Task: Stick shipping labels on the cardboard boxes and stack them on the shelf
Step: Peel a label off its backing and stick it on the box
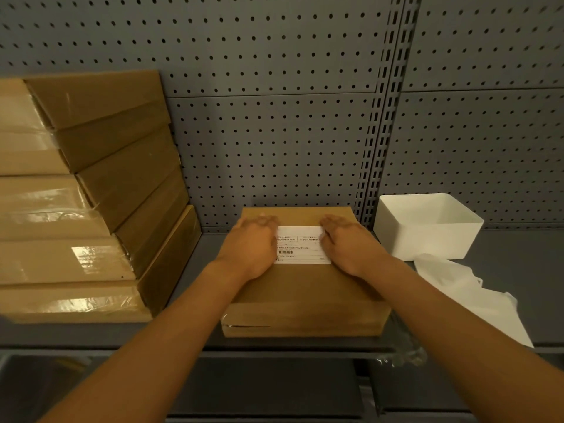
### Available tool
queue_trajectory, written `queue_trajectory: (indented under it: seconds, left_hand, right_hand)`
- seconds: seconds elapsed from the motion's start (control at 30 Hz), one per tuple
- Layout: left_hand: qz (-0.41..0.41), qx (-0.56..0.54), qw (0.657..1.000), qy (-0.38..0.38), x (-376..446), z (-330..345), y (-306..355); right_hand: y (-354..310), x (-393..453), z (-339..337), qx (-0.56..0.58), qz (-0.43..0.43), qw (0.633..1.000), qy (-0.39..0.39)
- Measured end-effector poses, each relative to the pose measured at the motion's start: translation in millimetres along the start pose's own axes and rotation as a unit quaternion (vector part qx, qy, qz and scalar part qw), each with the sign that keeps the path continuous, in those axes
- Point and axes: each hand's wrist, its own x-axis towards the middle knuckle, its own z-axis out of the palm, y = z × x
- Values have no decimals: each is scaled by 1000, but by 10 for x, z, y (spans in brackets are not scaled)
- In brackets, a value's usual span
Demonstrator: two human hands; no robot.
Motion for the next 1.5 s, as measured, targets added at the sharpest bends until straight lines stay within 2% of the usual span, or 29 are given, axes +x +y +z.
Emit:
queue_trajectory:
  seconds: [0.03, 0.1, 0.2, 0.23, 0.3, 0.4, 0.5, 0.57, 0.67, 0.8, 0.87, 0.93, 1.0, 1.07, 1.13, 1.2, 1.27, 1.37, 1.43, 1.5]
  left_hand:
    - [32, -30, 999, -19, 7, 28, 64]
    - [52, -23, 998, -41, 9, 83, 160]
    - [-7, 42, 999, 19, -7, 30, 28]
    - [-12, 26, 999, 27, -16, 8, -5]
    - [24, -42, 999, 1, -34, -6, 30]
    - [32, -15, 998, -43, -63, 18, 151]
    - [-29, 20, 999, -10, -110, -40, 34]
    - [-13, -26, 999, -19, -123, -63, 23]
    - [27, -37, 997, -65, -122, 5, 135]
    - [-14, 10, 1000, -12, -148, -24, 61]
    - [32, -38, 999, 8, -201, -54, 124]
    - [75, -51, 996, -12, -275, -41, 237]
    - [61, -15, 998, -21, -343, 0, 224]
    - [17, -4, 1000, -8, -404, -1, 136]
    - [30, -23, 999, -20, -458, -4, 131]
    - [58, -22, 997, -42, -506, 11, 185]
    - [20, -27, 999, -38, -536, -20, 147]
    - [-83, -36, 996, -26, -559, -123, -48]
    - [-154, -101, 982, -33, -551, -185, -117]
    - [-218, -202, 955, -26, -502, -183, -149]
  right_hand:
    - [-72, -1, 15, 12, -27, 1000, -10]
    - [-193, 21, 74, 18, -78, 996, -38]
    - [-26, 58, 4, 11, -36, 999, -25]
    - [28, 57, -34, 10, -14, 1000, -8]
    - [-17, 36, -54, 25, -21, 999, -1]
    - [-186, 11, 24, 36, -82, 995, -40]
    - [-15, -17, -23, 34, -30, 999, -21]
    - [20, -61, -70, 33, -3, 999, -13]
    - [-171, -109, -22, 14, -62, 997, -37]
    - [-112, -136, -13, -2, -32, 999, -24]
    - [-121, -199, -19, 16, -40, 999, -15]
    - [-204, -287, 22, 21, -87, 995, -32]
    - [-196, -355, 35, 9, -99, 994, -37]
    - [-101, -386, -10, 4, -69, 998, -5]
    - [-101, -434, -44, 21, -69, 997, 16]
    - [-195, -492, -24, 31, -112, 993, 5]
    - [-194, -549, -17, 25, -117, 993, -3]
    - [22, -612, -131, 52, -16, 998, 18]
    - [135, -659, -209, 120, 61, 991, 27]
    - [189, -667, -217, 197, 117, 973, 22]
